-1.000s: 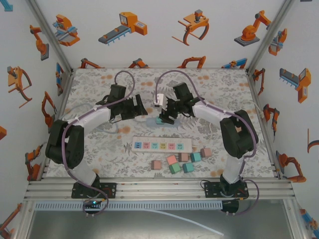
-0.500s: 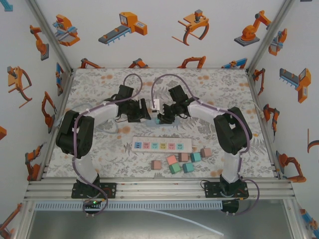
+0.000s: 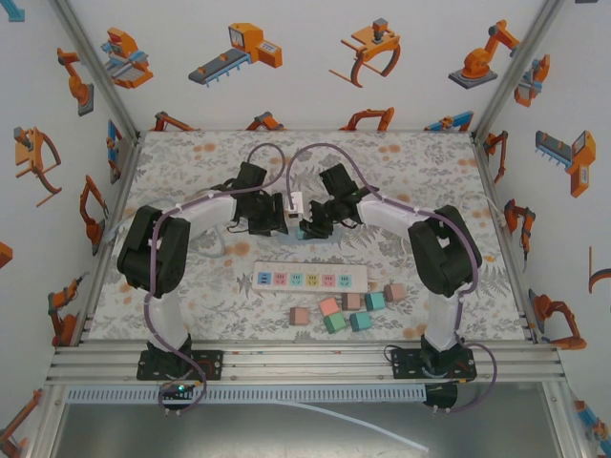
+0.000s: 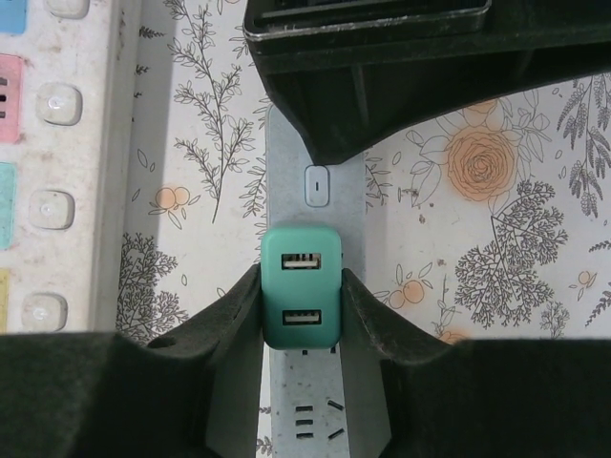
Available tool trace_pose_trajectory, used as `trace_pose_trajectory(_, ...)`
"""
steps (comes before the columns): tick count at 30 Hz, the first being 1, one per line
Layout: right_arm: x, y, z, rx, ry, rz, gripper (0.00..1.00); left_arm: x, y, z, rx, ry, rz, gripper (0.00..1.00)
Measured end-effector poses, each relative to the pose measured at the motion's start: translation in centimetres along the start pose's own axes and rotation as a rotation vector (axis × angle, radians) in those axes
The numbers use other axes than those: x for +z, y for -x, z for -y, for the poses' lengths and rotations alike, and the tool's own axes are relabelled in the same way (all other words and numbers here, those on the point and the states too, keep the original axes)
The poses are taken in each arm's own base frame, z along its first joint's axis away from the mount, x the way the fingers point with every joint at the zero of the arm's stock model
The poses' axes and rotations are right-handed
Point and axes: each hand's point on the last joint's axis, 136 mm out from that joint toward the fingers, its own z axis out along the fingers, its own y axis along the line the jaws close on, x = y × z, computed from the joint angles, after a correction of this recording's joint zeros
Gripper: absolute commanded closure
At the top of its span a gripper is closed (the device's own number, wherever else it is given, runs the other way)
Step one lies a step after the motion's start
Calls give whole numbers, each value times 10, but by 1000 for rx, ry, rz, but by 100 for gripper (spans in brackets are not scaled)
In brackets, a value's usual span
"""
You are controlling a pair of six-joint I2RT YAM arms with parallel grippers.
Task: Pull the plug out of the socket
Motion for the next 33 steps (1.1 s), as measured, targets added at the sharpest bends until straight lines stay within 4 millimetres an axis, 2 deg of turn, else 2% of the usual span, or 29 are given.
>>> trace_pose_trajectory(17,0,2,-1,8,3,-6,98,0,1,3,83,71,14,46)
trace_pose_trajectory(33,0,4,-2,9,11,-1,100,2,9,6,124,120,52,45)
